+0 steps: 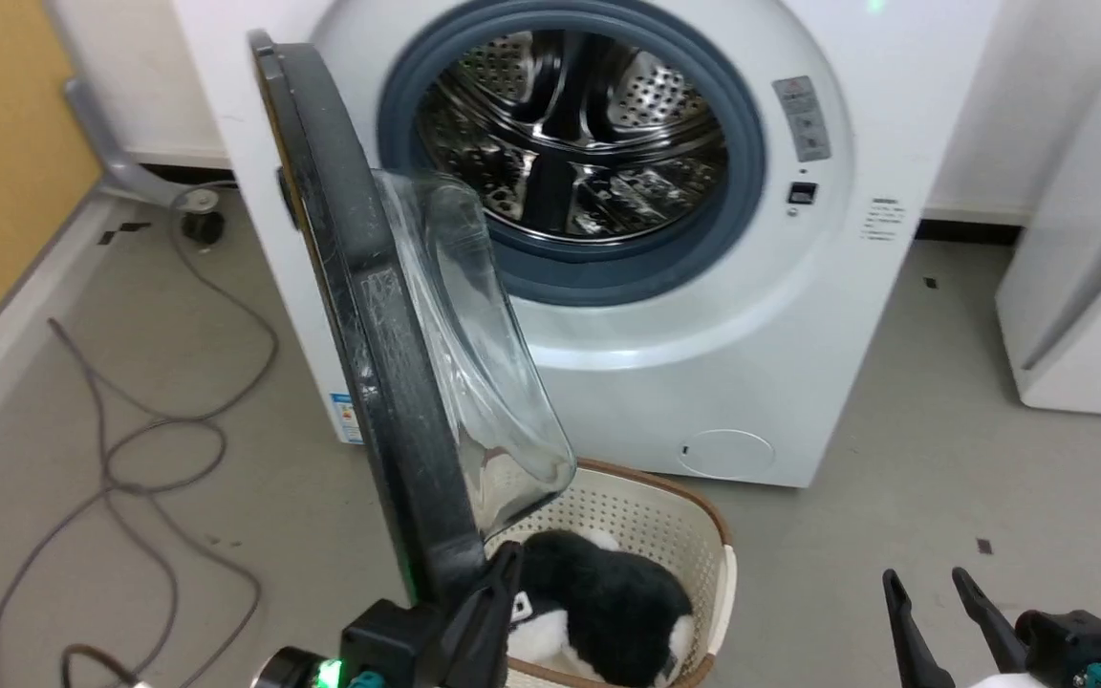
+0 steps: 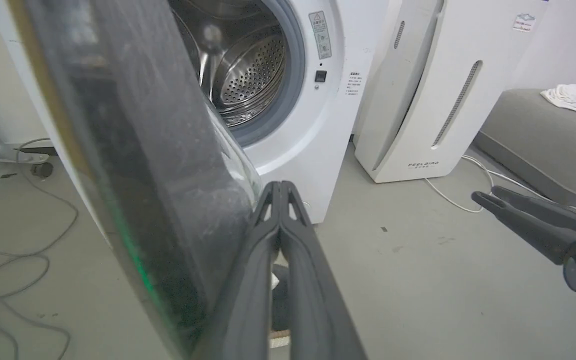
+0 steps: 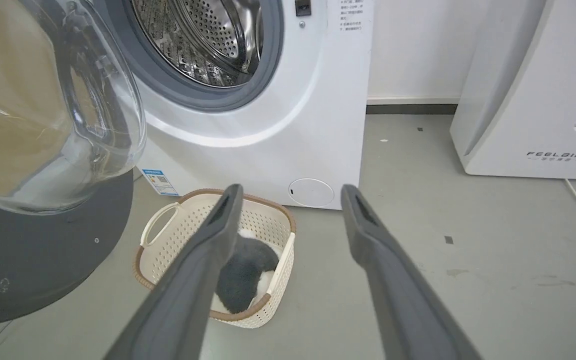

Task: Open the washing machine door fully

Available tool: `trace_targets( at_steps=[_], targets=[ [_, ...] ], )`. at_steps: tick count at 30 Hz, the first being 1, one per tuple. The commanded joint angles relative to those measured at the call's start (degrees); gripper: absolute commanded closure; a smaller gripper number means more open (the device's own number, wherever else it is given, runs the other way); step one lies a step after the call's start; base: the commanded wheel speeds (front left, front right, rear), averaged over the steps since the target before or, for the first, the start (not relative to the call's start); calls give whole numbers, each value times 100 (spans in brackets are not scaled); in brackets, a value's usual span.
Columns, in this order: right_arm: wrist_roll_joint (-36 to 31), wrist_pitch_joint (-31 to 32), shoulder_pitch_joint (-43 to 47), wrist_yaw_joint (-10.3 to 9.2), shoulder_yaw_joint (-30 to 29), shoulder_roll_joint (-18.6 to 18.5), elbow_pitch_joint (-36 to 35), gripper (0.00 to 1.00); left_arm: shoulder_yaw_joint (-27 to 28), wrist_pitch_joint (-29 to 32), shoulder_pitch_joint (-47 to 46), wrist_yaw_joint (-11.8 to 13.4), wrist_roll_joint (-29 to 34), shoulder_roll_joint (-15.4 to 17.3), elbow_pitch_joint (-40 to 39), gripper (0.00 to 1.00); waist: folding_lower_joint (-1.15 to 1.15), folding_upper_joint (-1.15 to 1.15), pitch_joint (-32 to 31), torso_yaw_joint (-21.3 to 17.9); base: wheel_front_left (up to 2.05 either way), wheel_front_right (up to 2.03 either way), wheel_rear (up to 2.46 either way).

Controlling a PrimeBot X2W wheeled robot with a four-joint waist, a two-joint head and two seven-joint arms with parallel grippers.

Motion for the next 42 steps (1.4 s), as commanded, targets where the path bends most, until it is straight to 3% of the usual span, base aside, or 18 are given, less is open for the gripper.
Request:
trace_targets(
  at_steps=[1, 15, 23, 30, 42],
  targets=[
    [39, -1, 110, 3, -16, 15, 10, 0, 109, -16, 118, 108, 33, 62, -120, 100, 1, 0, -23, 186, 0, 0, 0],
    [19, 109, 84, 3, -106, 15, -79, 0, 652, -99, 554, 605, -9, 290, -322, 100, 1, 0, 47, 948, 0, 0, 0],
    [8, 156, 35, 3, -88, 15, -110, 0, 1350, -359, 611, 800, -219, 502, -24, 100, 1, 0, 103, 1019, 0, 0, 0],
    [1, 190, 24, 3, -109, 15, -136, 0, 2211, -825, 426, 698, -665, 750, 767, 100, 1, 0, 180, 872, 0, 0, 0],
    [-26, 224, -36, 3, -123, 15, -185, 0, 3421, -1807, -333, 32, -1524, 1107, 2959, 100, 1, 0, 333, 576, 0, 0, 0]
  ],
)
